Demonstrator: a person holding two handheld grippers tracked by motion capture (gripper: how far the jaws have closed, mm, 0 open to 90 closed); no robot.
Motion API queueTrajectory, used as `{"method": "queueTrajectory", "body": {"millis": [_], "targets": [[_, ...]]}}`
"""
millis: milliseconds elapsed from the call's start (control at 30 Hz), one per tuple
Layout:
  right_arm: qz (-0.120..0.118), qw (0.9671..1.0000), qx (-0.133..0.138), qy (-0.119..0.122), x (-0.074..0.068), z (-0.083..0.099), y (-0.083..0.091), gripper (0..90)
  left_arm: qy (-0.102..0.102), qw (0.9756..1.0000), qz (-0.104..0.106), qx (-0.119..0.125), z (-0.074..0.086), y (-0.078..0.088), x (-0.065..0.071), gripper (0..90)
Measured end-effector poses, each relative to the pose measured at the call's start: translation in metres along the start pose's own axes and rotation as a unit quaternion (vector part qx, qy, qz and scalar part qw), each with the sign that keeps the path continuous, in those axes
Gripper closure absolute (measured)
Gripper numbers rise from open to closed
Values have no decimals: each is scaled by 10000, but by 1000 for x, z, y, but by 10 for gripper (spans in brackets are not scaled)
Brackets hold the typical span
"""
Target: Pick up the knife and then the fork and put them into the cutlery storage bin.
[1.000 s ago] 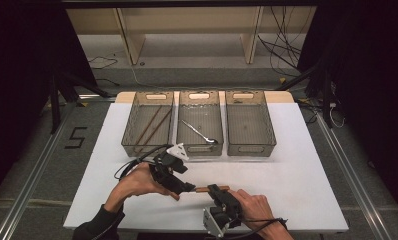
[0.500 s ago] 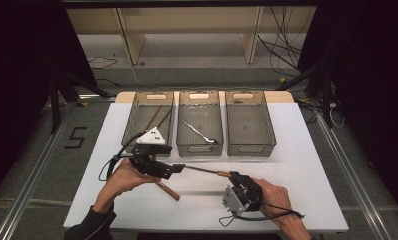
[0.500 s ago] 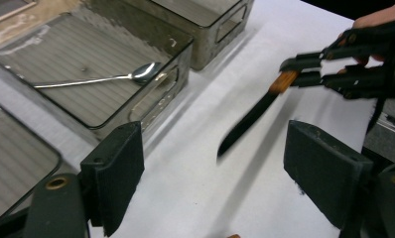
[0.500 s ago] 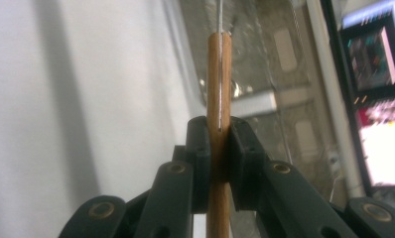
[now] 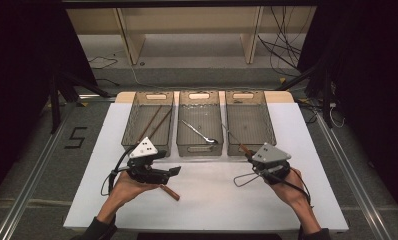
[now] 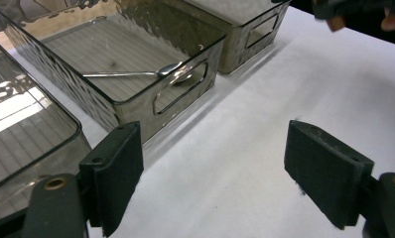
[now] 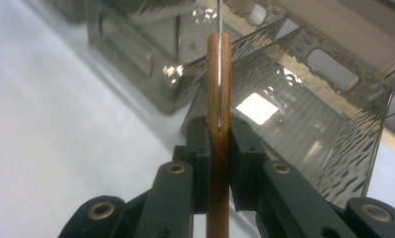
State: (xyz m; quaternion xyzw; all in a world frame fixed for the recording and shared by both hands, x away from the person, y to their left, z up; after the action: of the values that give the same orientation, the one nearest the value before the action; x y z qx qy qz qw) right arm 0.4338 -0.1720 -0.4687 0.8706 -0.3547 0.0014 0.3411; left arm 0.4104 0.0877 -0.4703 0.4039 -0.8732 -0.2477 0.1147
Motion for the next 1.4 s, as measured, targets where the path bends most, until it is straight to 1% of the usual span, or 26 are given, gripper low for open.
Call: {"method": "queueTrajectory", "body": {"millis": [33, 100, 167, 233, 400, 433, 467, 500, 700, 733, 800, 867, 1000, 1100, 1200, 1400], "targets": [[-58, 9998, 86, -189, 4, -2, 0, 815, 30, 10000, -18, 33, 2, -1, 1, 229], [-123, 9983, 227, -523, 13, -5, 0, 815, 29, 10000, -26, 66, 6, -2, 2, 229], [-187, 9958, 373, -812, 20, -9, 0, 815, 6, 10000, -61, 78, 9, -4, 4, 227], [-273, 9926, 478, -1081, 27, -13, -1, 815, -20, 9999, -86, 67, 13, -5, 5, 220], [-307, 9870, 567, -1472, 41, -20, -7, 815, -8, 10000, -55, 79, 20, -6, 6, 218], [-308, 9858, 577, -1546, 44, -21, -9, 814, 23, 9999, -62, 90, 22, -7, 7, 218], [-315, 9841, 583, -1649, 47, -22, -10, 815, 3, 10000, -67, 70, 24, -7, 6, 218], [-330, 9825, 596, -1736, 50, -23, -12, 815, 28, 9999, -84, 79, 25, -7, 6, 218], [-231, 9760, 487, -2111, 69, -23, -22, 814, 17, 9999, -106, -3, 32, -7, 5, 215], [-225, 9754, 468, -2144, 71, -23, -24, 814, 32, 9999, -102, -5, 32, -7, 5, 215], [-221, 9722, 444, -2288, 77, -23, -28, 814, 38, 9999, -113, -2, 33, -6, 4, 213], [-197, 9698, 398, -2397, 82, -22, -32, 814, 48, 9999, -121, 1, 33, -5, 3, 213], [-153, 9633, 362, -2654, 91, -20, -38, 814, 46, 9999, -144, -13, 34, -5, 1, 213], [-114, 9602, 306, -2775, 95, -18, -44, 814, 52, 9999, -147, -12, 34, -5, 1, 213], [-87, 9584, 240, -2844, 96, -15, -50, 814, 34, 9999, -140, -5, 34, -5, 2, 213], [-59, 9573, 132, -2888, 97, -11, -58, 813, 24, 9999, -151, -20, 35, -6, 1, 212]]}}
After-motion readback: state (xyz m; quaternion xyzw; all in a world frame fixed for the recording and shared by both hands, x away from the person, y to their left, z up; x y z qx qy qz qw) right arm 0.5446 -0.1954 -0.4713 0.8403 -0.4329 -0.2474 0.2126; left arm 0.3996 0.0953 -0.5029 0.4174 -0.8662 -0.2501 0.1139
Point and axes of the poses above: each handheld gripper's, and its own axes: y roughly backward along the jaws, z roughly out of its underside, x roughly to its right, the point moved 10 cm from there along -y, roughly forward along the jaws, and after that the axes turned 9 degrees about -z, right-handed, at the moved point
